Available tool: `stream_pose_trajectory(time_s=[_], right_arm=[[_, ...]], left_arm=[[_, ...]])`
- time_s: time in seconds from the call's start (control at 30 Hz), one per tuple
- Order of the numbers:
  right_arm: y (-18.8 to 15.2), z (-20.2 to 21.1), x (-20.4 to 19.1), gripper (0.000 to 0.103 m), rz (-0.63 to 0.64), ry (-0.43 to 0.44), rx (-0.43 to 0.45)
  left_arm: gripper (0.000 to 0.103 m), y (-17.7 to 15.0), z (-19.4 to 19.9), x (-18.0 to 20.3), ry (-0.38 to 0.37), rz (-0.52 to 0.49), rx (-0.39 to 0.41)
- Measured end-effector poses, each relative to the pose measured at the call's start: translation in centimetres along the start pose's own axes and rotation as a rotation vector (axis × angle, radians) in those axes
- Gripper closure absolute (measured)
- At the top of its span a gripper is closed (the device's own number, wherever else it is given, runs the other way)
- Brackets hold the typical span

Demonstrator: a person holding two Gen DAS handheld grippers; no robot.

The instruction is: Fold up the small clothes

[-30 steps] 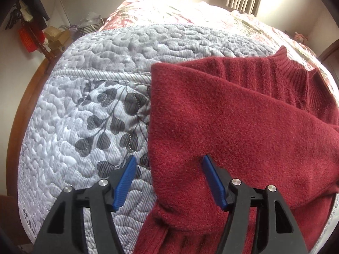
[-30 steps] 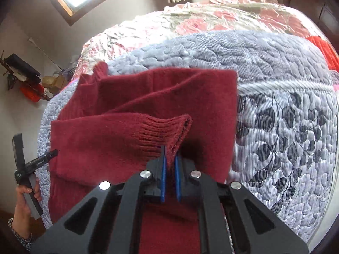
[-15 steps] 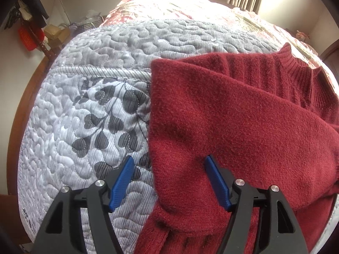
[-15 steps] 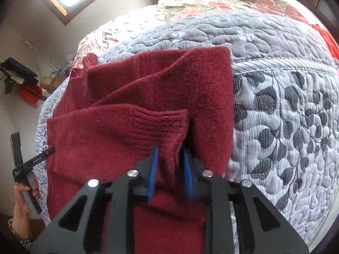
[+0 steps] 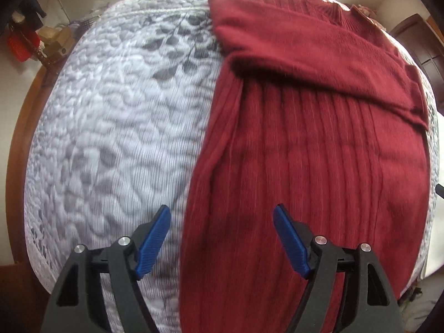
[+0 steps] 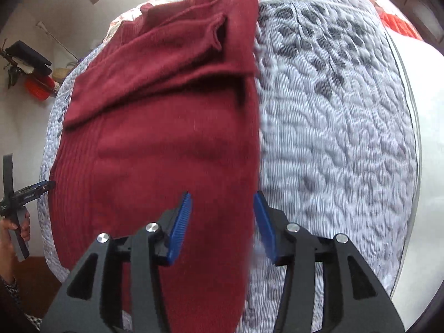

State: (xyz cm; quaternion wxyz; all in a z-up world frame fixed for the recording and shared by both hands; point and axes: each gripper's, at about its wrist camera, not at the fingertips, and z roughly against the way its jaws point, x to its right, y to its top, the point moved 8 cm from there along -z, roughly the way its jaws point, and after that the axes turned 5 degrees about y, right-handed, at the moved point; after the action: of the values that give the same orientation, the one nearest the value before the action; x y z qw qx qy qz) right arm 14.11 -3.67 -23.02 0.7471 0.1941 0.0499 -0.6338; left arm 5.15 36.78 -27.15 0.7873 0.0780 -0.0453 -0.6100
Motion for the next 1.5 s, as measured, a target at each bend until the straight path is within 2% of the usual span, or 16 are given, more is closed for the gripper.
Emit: stream_pose_trajectory(time_s=[0.2, 0.33, 0.53, 0.6, 0.8, 0.93, 0.97, 1.0, 1.13, 1.17, 1.2, 1.37, 1.5], right_arm=[[-8.8, 0.6, 0.0, 0.054, -0.008, 0.002, -0.089], [-12.3, 0.6, 0.0, 0.054, -0.020, 0.006, -0.123], [-15.8, 0.1, -0.8, 0.054, -0.023, 0.047, -0.172], [-16.7, -0.3, -1.0, 0.053, -0.020, 0.054, -0.200], [-17.8, -0.9, -1.8, 0.053, -0.018, 0.096, -0.206], [-17.9, -1.0, -2.0, 0.054, -0.015, 0.111, -0.205], [-17.8, -1.0, -2.0, 0.058, -0.017, 0.115, -0.203], [-17.8, -1.0, -2.0, 0.065, -0.022, 0.121, -0.202], [-17.6, -1.0, -1.8, 0.080, -0.029, 0.121, -0.200], [-17.7, -1.0, -1.7, 0.088, -0.030, 0.119, -0.197], [-17.6, -0.7, -1.6, 0.095, -0.037, 0.128, -0.192], [-17.2, 0.9, -1.8, 0.097, -0.034, 0.196, -0.163], [-16.0, 3.0, -2.7, 0.097, -0.056, 0.306, -0.114]], left_arm=[[0.025, -7.1, 0.1, -1.6, -0.029, 0.047, -0.067], [0.025, -10.1, -0.1, -1.8, -0.046, 0.053, -0.091], [0.025, -13.7, -0.9, -0.9, -0.113, 0.075, -0.149], [0.025, -14.5, -1.1, -0.7, -0.109, 0.058, -0.154], [0.026, -16.2, -0.9, 0.1, -0.122, 0.052, -0.152], [0.035, -18.0, -0.8, 2.4, -0.146, 0.064, -0.156], [0.037, -18.3, -1.1, 2.6, -0.150, 0.065, -0.155], [0.043, -18.3, -1.2, 2.8, -0.155, 0.068, -0.150], [0.065, -18.5, -1.9, 2.9, -0.149, 0.092, -0.149], [0.073, -18.6, -1.9, 2.8, -0.155, 0.105, -0.149], [0.086, -18.6, -1.7, 2.4, -0.159, 0.112, -0.150], [0.091, -18.9, -0.5, 2.4, -0.211, 0.137, -0.132], [0.092, -17.1, 2.3, 1.7, -0.278, 0.159, -0.083]])
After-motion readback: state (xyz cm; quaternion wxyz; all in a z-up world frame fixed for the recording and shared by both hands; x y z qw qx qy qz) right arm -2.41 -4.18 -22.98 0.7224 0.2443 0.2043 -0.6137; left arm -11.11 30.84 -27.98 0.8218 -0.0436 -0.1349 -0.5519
